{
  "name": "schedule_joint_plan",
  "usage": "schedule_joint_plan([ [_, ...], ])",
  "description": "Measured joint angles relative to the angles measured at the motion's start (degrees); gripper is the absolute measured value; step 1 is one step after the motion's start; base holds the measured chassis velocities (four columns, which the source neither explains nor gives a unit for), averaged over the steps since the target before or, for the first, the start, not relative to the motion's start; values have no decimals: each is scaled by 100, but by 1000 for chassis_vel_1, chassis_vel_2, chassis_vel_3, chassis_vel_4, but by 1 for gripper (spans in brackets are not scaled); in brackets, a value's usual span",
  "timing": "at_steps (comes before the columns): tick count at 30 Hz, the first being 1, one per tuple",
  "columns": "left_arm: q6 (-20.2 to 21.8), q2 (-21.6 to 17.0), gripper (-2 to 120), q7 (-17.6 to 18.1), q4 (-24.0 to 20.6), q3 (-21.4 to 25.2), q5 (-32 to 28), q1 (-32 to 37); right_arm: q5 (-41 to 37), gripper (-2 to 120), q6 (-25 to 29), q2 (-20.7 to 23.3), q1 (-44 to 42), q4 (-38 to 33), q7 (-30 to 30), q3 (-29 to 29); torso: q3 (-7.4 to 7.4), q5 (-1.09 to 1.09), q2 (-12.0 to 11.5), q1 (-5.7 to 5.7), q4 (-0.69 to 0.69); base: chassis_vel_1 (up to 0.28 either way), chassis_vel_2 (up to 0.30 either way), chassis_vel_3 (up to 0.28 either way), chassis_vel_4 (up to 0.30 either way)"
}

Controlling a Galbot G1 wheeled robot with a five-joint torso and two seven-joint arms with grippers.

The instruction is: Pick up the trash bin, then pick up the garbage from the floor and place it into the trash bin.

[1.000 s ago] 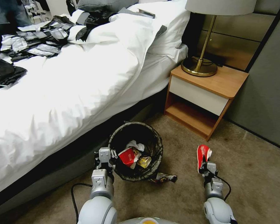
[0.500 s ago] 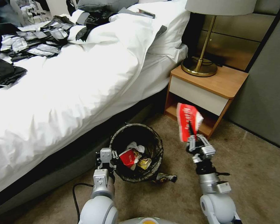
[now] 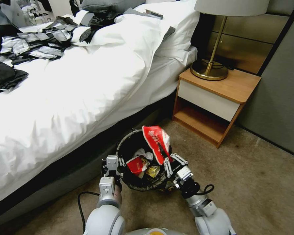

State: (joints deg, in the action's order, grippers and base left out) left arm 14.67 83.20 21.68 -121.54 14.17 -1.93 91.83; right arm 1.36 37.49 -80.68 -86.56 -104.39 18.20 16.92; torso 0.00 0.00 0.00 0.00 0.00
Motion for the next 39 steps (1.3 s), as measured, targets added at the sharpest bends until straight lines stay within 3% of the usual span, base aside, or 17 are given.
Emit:
schedule_joint_plan([
  [15, -13, 28, 0, -6, -21, -128, 73, 59, 69, 4, -348, -114, 475, 856, -314, -267, 0, 0, 0, 0, 0, 0, 0, 0, 0],
  [23, -16, 36, 0, -14, -42, -139, 82, 59, 195, 37, -392, -151, 475, 1018, -429, -371, 0, 0, 0, 0, 0, 0, 0, 0, 0],
  [28, -17, 49, 0, -14, -42, -144, 86, 58, 240, 51, -378, -167, 455, 1035, -431, -400, 0, 0, 0, 0, 0, 0, 0, 0, 0],
  [30, -17, 52, 0, -14, -42, -147, 87, 49, 251, 63, -372, -168, 447, 1036, -431, -408, 0, 0, 0, 0, 0, 0, 0, 0, 0],
  [39, -18, 52, 0, -13, -41, -141, 85, 37, 253, 91, -349, -165, 408, 1008, -429, -400, 0, 0, 0, 0, 0, 0, 0, 0, 0],
])
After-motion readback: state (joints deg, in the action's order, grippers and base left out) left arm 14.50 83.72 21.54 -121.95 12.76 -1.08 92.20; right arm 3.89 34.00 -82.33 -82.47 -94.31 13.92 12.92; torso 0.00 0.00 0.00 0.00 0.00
